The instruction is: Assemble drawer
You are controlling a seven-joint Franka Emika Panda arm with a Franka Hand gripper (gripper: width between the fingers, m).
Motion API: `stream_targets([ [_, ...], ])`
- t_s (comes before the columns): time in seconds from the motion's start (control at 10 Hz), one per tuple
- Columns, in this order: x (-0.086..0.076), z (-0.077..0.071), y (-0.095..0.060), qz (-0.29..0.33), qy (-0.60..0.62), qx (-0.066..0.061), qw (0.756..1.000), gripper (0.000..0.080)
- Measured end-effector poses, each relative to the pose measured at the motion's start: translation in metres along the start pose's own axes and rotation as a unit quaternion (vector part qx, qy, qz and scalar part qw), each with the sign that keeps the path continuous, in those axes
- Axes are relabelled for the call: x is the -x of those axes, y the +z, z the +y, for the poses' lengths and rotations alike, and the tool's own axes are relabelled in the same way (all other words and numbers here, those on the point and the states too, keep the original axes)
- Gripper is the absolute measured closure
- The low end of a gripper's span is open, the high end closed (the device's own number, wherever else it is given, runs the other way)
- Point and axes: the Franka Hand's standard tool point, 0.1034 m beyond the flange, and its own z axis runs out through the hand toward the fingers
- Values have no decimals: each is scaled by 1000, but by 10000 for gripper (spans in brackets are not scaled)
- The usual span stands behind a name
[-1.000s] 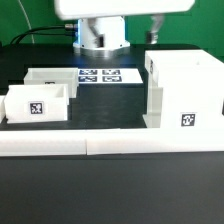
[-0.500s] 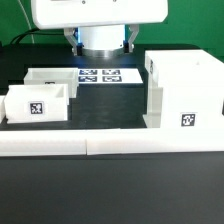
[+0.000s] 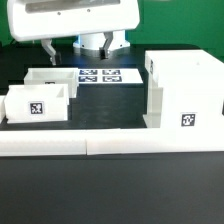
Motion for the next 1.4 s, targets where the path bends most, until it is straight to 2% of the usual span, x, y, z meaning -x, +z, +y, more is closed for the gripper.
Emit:
stream_targets([
  [0.3, 6, 22, 20, 2, -9, 9, 1000, 150],
  [0.5, 13, 39, 39, 0, -14, 16, 1000, 150],
  [1.0, 15, 39, 42, -3, -14, 16, 1000, 150],
  [1.4, 27, 33, 63, -11, -18, 18, 1000, 150],
])
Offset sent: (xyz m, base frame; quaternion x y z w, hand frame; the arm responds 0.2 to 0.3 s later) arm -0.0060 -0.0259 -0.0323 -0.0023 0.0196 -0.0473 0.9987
